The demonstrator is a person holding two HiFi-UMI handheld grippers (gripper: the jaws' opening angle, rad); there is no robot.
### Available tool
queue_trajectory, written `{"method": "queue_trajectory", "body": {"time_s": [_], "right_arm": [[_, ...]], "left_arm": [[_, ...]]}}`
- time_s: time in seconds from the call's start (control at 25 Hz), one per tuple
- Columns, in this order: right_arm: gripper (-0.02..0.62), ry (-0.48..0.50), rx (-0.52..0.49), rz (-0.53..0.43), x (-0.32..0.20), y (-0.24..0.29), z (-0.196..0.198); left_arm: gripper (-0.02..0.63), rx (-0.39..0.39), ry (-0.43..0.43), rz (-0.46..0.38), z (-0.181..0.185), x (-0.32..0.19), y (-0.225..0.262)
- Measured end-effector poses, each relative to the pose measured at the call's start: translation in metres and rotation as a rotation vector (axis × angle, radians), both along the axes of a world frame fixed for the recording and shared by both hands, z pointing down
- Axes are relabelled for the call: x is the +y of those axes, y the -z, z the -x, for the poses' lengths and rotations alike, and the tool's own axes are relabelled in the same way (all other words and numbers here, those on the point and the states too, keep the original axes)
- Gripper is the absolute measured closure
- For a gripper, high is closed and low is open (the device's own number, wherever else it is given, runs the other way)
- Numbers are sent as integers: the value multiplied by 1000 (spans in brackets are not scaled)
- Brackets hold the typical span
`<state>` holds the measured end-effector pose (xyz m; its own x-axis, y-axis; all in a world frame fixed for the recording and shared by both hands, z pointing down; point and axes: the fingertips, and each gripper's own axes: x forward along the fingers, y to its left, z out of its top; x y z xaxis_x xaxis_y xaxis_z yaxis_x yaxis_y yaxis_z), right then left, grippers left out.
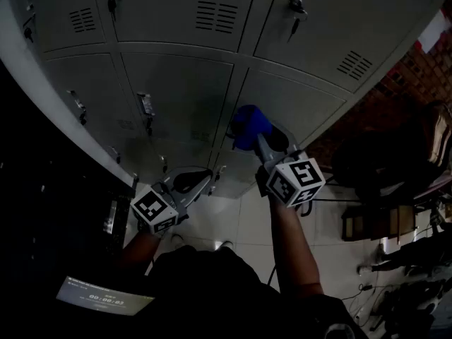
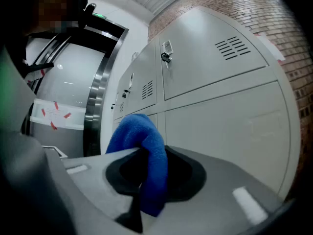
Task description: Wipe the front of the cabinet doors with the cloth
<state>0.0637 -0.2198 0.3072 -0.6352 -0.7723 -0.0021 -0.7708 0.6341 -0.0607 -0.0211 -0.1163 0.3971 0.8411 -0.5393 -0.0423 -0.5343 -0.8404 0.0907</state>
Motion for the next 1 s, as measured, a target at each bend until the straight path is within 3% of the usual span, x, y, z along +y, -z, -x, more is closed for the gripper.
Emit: {"method": "queue_trajectory", "body": {"time_s": [0.4,0.68,1.0], "right_arm": [[526,-92,17,-30,-56,42,5],[526,-118,54,-30,-62,41,4],[526,-205,70,-23,-60,36,-52]], "left_arm": [[603,-2,13,-2,19,-5,-1],[603,0,-2,0,16,-10,-3],[603,3,-50,1,-8,-15,-3]]}}
